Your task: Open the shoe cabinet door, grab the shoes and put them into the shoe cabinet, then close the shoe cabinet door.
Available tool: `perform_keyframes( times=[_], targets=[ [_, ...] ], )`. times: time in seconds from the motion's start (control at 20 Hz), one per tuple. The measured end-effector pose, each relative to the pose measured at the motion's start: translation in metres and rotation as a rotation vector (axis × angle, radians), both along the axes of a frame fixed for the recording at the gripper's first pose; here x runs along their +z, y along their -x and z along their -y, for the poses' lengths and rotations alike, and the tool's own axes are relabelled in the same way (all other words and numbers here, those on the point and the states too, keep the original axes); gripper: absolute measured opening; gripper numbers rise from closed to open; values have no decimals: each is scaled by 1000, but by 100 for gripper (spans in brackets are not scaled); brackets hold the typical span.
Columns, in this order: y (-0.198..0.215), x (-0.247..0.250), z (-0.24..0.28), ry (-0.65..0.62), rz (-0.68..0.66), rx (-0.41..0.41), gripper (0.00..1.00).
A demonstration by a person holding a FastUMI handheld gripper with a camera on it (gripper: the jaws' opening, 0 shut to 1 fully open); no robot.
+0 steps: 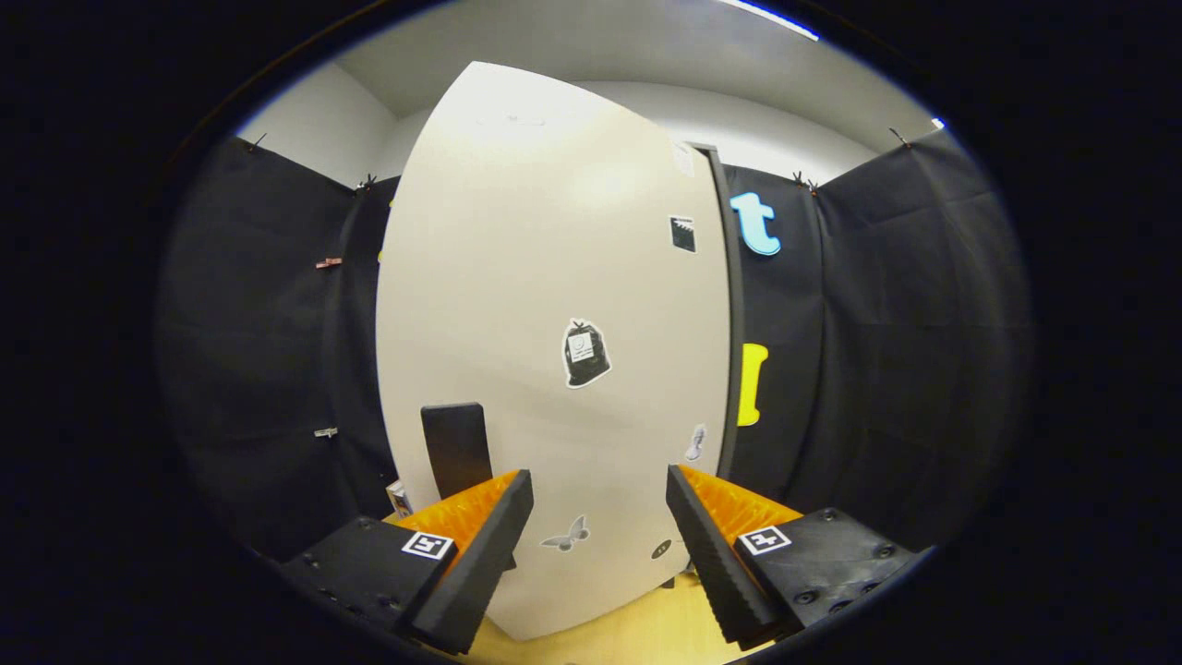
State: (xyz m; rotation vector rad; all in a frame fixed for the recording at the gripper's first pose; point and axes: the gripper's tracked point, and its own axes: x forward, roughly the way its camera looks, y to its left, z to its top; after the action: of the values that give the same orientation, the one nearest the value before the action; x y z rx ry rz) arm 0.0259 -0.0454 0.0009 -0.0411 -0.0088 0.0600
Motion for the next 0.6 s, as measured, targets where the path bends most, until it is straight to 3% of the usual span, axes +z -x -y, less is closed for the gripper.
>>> perform_keyframes(
  times=[0.3, 0.6],
  targets=[
    [-21, 4, -39, 5, 7, 22, 96],
    [-10, 10, -34, 4, 24, -22, 97]
  ],
)
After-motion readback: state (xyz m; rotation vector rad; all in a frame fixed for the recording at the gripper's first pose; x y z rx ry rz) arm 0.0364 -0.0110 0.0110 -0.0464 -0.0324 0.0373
